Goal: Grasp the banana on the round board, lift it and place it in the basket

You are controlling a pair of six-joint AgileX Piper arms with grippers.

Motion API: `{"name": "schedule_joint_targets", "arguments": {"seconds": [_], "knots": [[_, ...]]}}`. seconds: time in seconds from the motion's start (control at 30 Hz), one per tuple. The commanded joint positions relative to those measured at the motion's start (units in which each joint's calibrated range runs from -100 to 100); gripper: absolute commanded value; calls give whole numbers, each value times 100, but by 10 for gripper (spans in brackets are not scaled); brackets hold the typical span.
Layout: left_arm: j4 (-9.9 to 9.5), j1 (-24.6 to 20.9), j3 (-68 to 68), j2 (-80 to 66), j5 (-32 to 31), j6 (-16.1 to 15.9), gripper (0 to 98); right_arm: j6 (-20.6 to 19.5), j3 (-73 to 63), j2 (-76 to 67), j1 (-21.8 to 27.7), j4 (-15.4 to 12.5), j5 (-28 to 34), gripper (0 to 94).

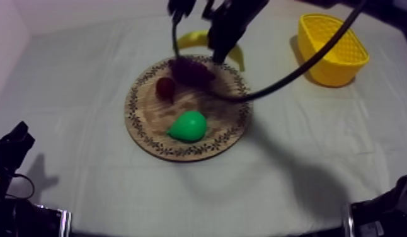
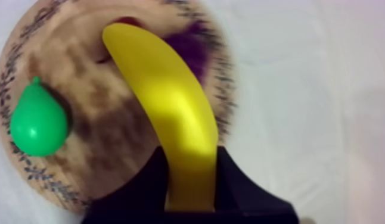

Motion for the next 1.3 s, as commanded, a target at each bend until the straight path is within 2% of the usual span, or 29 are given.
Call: {"name": "schedule_joint_targets", "arguments": {"seconds": [0.0, 0.37, 0.73, 0.93, 1.27], "knots": [[-3, -1, -1, -5, -1, 2, 1, -211, 57, -405, 239, 104, -189, 60], [-3, -1, -1, -5, -1, 1, 1, -730, 503, -1553, 1392, 393, -805, 63], [-3, -1, -1, -5, -1, 2, 1, -1385, 791, -1618, 2469, 823, -1424, 64], [-3, -1, -1, -5, -1, 2, 1, -1594, 734, -1296, 2799, 953, -1530, 65], [-3, -1, -1, -5, -1, 2, 1, -1444, 961, -790, 2917, 799, -1552, 69]]}}
